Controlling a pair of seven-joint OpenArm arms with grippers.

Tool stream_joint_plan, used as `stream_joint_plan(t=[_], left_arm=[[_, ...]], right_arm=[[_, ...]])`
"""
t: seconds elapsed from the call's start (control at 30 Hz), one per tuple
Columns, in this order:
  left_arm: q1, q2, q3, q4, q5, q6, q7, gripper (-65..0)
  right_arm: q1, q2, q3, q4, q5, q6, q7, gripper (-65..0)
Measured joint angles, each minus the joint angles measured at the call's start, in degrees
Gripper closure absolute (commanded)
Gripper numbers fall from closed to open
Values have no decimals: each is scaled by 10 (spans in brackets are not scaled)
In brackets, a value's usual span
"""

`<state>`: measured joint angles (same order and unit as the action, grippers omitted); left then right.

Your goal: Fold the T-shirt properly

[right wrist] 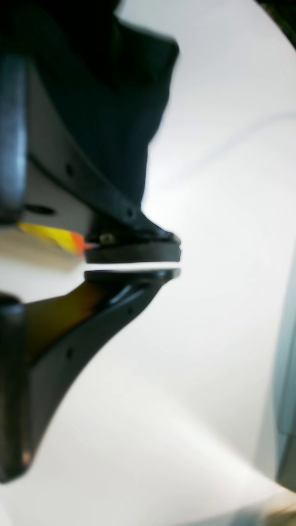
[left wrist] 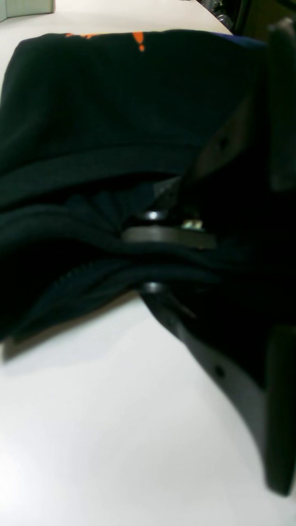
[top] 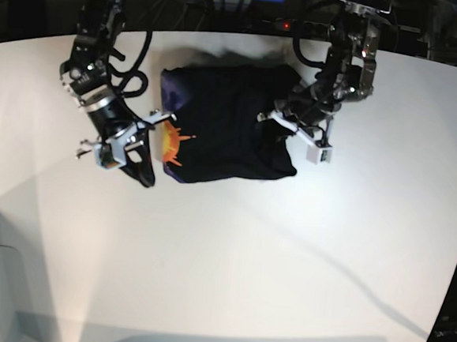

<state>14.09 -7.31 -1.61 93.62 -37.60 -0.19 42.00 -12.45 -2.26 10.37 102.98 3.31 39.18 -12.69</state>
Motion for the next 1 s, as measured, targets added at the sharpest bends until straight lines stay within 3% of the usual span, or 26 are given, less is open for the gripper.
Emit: stream_joint_plan(t=[0.27,0.43,0.5,0.7,0.83,1.0], left_arm=[[-10,0,0,-3,5,2,0,0],[-20,-13,10,-6,4,1,6,0],[-45,-32,38,-19,5,2,14,0],[-160,-91,174,-96,-6,-2,23,0],[-266,-121,317,-144,-4,-2,18,0],[-406,-116,517,-191,11,3,20,0]], right_arm=[[-72,-6,-61,-52,6,2,15,0],[-75,-1,-48,-95,7,3,44,0],[-72,-3,5,-71,5,6,40,0],[-17,-5,150,-19,8,6,41,0],[25,-3,246,-18,5,5,-19,0],[53,-4,318,-18,5,6,-61,0]])
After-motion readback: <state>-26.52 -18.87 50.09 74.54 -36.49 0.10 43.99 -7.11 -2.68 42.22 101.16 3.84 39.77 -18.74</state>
